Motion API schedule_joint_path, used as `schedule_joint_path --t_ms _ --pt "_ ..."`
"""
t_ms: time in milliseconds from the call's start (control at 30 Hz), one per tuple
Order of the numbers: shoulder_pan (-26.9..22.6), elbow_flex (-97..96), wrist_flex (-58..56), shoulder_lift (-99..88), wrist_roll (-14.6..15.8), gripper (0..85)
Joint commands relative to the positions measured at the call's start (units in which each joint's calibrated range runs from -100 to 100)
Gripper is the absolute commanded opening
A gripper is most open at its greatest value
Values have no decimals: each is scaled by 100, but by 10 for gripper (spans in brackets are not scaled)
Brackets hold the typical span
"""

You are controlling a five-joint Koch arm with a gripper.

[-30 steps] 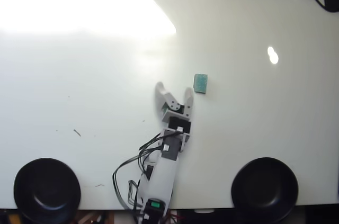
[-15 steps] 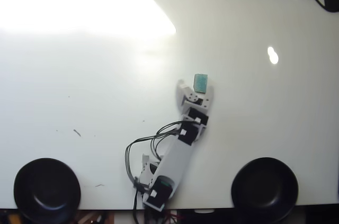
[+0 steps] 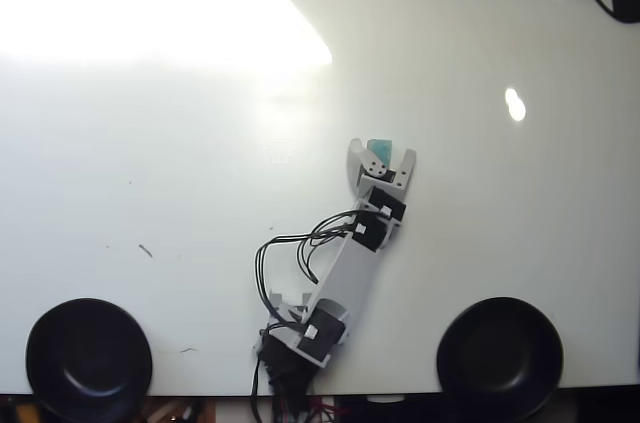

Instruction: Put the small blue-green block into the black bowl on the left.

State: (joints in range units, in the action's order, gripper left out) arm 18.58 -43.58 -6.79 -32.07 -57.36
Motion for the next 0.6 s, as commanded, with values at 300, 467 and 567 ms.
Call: schedule_joint_path --t_ms 300,467,567 --pt "88 -623 950 159 -98 414" --pt "186 -762 1080 170 -107 355" --pt "210 -799 1080 181 -107 303"
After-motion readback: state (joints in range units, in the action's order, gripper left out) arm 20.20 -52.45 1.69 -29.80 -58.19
